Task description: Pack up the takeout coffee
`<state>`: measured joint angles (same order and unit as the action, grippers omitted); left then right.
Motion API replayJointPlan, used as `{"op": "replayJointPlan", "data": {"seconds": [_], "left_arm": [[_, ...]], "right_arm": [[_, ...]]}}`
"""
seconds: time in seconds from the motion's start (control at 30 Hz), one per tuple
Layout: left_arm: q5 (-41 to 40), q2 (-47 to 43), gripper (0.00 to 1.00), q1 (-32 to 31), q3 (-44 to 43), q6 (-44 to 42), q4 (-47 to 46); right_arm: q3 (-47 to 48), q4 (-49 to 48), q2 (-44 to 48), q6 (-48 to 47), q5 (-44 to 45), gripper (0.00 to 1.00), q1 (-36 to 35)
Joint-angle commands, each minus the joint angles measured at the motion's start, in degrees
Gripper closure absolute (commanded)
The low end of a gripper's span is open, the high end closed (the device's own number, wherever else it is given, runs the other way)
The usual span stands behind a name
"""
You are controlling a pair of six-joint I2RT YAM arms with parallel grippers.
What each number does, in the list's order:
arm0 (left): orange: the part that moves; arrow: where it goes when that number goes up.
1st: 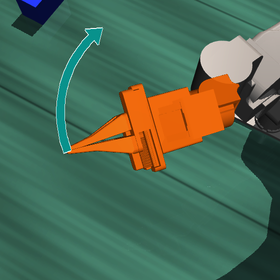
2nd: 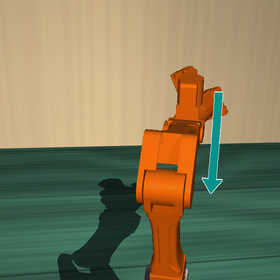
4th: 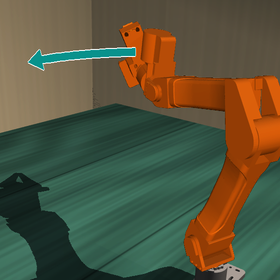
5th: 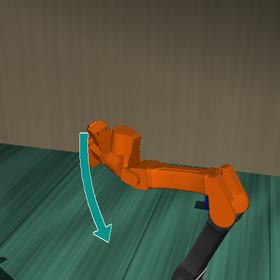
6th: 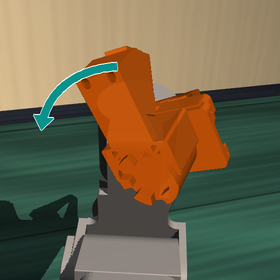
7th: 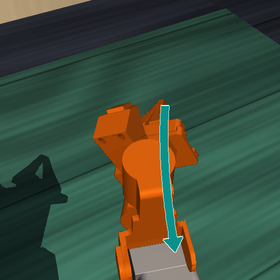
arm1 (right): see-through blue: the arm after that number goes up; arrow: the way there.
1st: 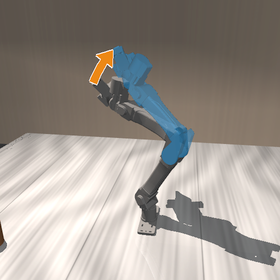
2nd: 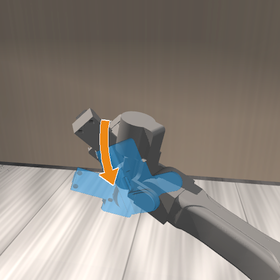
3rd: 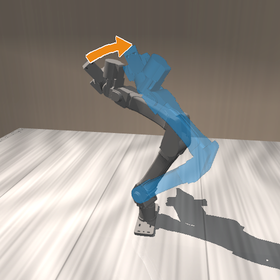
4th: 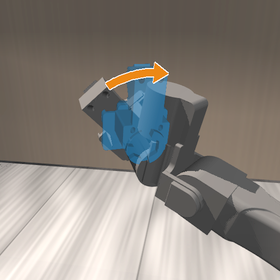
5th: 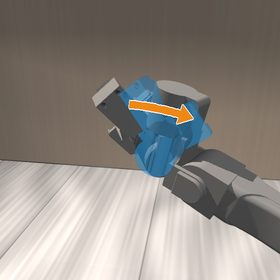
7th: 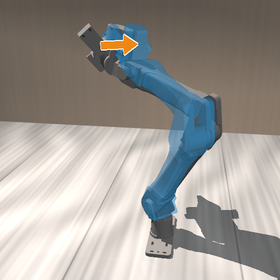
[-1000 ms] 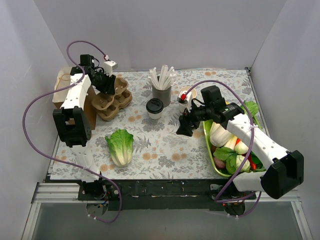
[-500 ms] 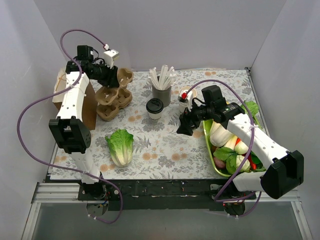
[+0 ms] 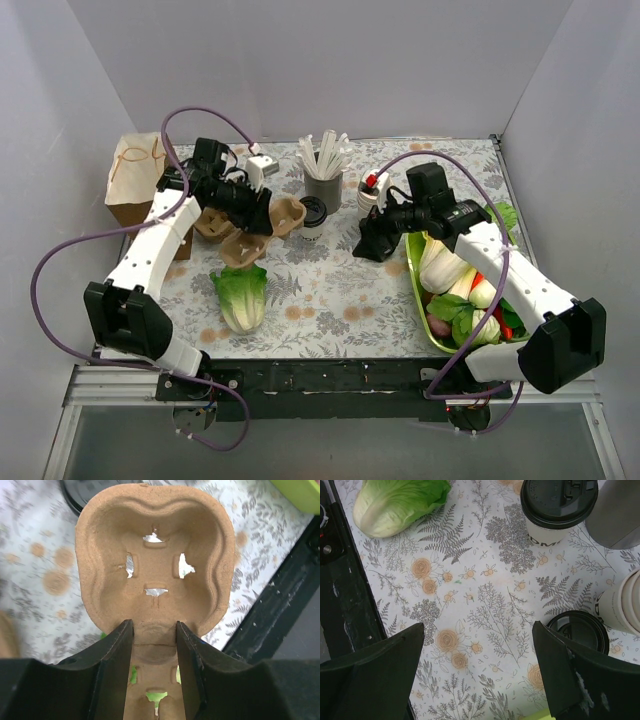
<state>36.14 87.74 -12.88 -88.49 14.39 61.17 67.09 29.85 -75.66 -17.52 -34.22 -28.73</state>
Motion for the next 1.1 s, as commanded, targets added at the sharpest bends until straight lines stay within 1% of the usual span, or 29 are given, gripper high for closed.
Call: {"op": "replayJointPlan", "data": {"seconds": [0.0, 0.1, 0.13, 0.17, 0.23, 0.27, 0.33, 0.37, 0.4, 0.47, 0.53, 0.63, 0.7, 0.77, 0.9, 0.93, 0.97, 1.03, 1.07], "left_arm": [[0.07, -6.17, 1.00, -2.14, 5.25, 1.07, -0.61], [0.86, -7.23, 1.00, -2.67, 6.84, 2.82, -0.35], [1.04, -7.41, 1.00, -2.67, 5.97, 3.36, 0.09], [-0.44, -7.59, 1.00, -2.67, 4.91, 3.88, 0.79], [-5.88, -8.37, 1.00, -2.67, 2.81, 6.24, 3.77], [-12.43, -8.99, 1.00, -2.67, 1.05, 6.87, 5.09], [-17.92, -11.70, 1.00, -1.88, 0.25, 8.36, 8.35], [-21.08, -12.85, 1.00, -1.45, 1.12, 8.72, 9.14], [-26.68, -13.99, 1.00, -1.35, 2.17, 9.16, 10.45], [-32.33, -17.33, 1.00, -0.74, 5.50, 10.91, 11.69], [-35.34, -19.36, 1.00, 0.49, 7.62, 11.01, 13.10], [-40.26, -22.17, 1.00, 4.35, 12.72, 11.89, 11.43], [-41.32, -22.79, 1.00, 6.64, 14.91, 12.32, 10.82], [-41.33, -22.97, 1.00, 8.91, 15.80, 12.76, 10.03], [-37.99, -22.53, 1.00, 9.28, 14.75, 12.41, 7.83], [-36.33, -21.83, 1.00, 9.28, 13.01, 10.50, 7.83], [-28.75, -21.57, 1.00, 9.19, 12.29, 9.09, 8.09], [-21.68, -20.78, 1.00, 9.02, 11.33, 5.58, 7.39], [-15.55, -20.25, 1.00, 7.80, 11.15, 5.04, 6.87]], "right_arm": [[2.61, -2.33, -0.19, 2.22, 0.38, 0.04, 1.40], [2.34, -2.42, -0.19, 2.40, 0.99, 0.04, 1.57], [2.26, -2.16, -0.28, 2.31, 1.08, 0.04, 1.66], [2.17, -2.07, -0.19, 2.23, 1.17, 0.04, 1.75], [2.34, -1.55, 0.07, 1.96, 1.35, 0.04, 1.84], [2.43, -1.46, 0.07, 1.87, 1.52, 0.04, 2.01], [2.26, -1.19, 0.51, 1.61, 1.61, 0.04, 2.27], [2.17, -1.45, 0.51, 1.61, 1.61, 0.04, 2.36], [1.91, -1.54, 0.60, 1.70, 1.52, 0.04, 2.36], [1.73, -2.16, 0.51, 2.31, 0.74, 0.04, 2.45], [1.29, -2.60, 0.16, 2.75, 0.12, 0.04, 2.45], [0.15, -4.44, -0.19, 3.89, -0.94, 0.04, 2.45], [0.06, -4.80, -0.72, 4.94, -1.73, 0.05, 2.54], [0.41, -4.80, -0.89, 5.04, -2.69, 0.05, 2.54], [0.94, -3.92, -1.33, 4.25, -2.87, 0.05, 2.54], [1.11, -3.57, -1.25, 3.72, -2.79, 0.05, 2.54], [1.46, -3.39, -1.33, 3.55, -2.44, 0.05, 2.54], [1.81, -3.30, -1.16, 3.54, -2.26, 0.05, 2.80], [2.43, -3.13, -1.16, 3.89, -2.26, 0.05, 3.24]]}}
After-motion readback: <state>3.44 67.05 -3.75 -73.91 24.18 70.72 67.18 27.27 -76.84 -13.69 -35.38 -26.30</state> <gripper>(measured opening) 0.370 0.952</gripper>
